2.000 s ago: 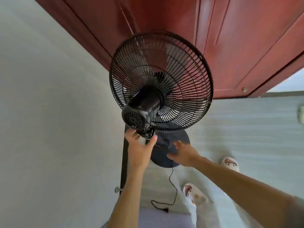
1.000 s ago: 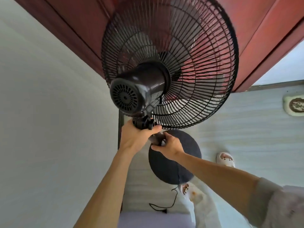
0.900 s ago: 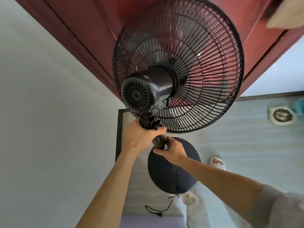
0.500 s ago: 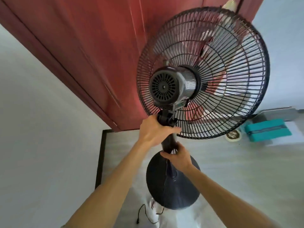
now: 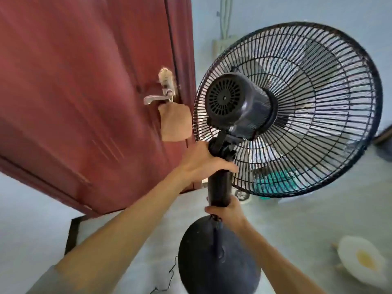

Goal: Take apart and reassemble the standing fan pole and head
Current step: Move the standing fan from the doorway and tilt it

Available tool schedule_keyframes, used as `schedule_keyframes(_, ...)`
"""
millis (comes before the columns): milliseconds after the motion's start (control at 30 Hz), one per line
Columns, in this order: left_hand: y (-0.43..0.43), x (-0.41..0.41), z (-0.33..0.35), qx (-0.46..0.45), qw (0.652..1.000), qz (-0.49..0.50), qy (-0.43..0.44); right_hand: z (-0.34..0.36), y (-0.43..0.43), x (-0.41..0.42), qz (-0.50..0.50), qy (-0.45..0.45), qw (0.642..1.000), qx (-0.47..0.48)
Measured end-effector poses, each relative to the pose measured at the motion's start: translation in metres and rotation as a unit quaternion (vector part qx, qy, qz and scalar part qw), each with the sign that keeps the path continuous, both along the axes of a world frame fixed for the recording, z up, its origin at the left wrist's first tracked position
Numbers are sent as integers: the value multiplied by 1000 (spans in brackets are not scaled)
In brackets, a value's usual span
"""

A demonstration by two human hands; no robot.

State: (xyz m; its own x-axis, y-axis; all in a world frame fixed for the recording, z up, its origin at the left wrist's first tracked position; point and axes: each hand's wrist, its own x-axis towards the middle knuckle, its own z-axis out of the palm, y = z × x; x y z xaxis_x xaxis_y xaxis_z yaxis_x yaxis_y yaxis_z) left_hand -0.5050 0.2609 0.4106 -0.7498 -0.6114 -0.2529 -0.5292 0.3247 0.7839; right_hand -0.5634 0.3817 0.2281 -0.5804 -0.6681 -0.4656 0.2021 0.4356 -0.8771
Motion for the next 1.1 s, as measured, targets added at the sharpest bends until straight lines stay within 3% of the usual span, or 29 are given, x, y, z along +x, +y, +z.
schedule_keyframes(333,41,-138,40,-1,990,-134,49,51,53,-110,-138,64,987,-42)
schedule_keyframes(733,77,-261,66,20,949,-300,98,100,103,-197,-285,110,951,-46)
schedule_keyframes(1100,161,-372,62,17,927,-361,96,97,187,-302,-323,116,939,-3)
